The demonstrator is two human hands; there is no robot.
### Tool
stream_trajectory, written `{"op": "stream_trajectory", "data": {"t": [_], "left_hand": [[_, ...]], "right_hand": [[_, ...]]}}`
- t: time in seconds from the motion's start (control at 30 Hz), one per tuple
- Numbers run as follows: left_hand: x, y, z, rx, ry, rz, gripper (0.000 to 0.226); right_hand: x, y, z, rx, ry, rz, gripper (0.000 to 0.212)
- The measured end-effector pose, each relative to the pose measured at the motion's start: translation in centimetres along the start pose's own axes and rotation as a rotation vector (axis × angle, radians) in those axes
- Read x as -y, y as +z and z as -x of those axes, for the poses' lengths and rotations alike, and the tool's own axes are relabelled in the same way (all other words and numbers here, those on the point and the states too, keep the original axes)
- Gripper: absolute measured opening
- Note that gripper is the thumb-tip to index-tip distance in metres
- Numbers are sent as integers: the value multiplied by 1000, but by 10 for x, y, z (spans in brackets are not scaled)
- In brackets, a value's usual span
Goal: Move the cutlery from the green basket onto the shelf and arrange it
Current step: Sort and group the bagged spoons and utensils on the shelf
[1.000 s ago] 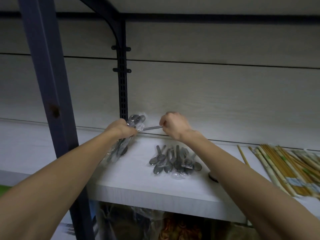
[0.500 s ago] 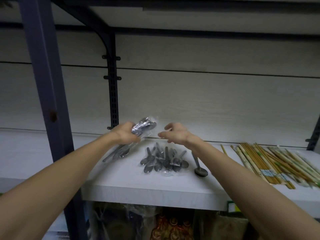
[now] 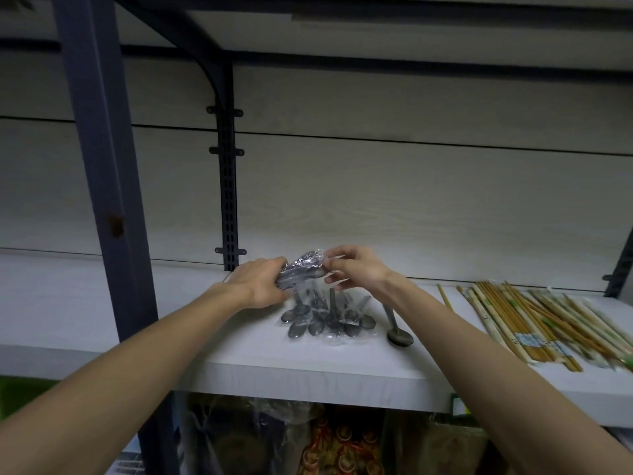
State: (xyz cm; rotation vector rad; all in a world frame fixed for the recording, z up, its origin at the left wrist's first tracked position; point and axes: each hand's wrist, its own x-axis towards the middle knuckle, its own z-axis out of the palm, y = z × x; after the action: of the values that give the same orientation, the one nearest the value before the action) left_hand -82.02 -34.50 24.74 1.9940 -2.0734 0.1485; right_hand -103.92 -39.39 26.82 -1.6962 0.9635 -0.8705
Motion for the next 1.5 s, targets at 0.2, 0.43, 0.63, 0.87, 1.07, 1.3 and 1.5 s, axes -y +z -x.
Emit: {"op": "stream_trajectory", "data": {"t": [0.2,0.43,0.63,0.87,1.07,1.3,1.5], "left_hand": [[9,1,-2,-67,-106,18,48],[33,6,-1,-92,-227,23,32],[34,12,-5,-109,-187,-23,33],[29,14,-2,-145,-96,-161,24],[31,16,-2,-157,-95,-125,29],[35,18,-2,-164,-171,-71,37],[34,18,-4,-157,-262,-55,32]], "right_hand": [[7,7,-12,-89,-7,-67,11],[5,2,-25,-241,-7,-92,13],[3,4,-20,-51,1,42,29],[-8,14,-22,15,-216,261,34],[-13,16,-21,-37,-314,311,14],[-12,-12,-15,-193,-412,410,13],[-11,-36,6,-377,-575,645,10]]}}
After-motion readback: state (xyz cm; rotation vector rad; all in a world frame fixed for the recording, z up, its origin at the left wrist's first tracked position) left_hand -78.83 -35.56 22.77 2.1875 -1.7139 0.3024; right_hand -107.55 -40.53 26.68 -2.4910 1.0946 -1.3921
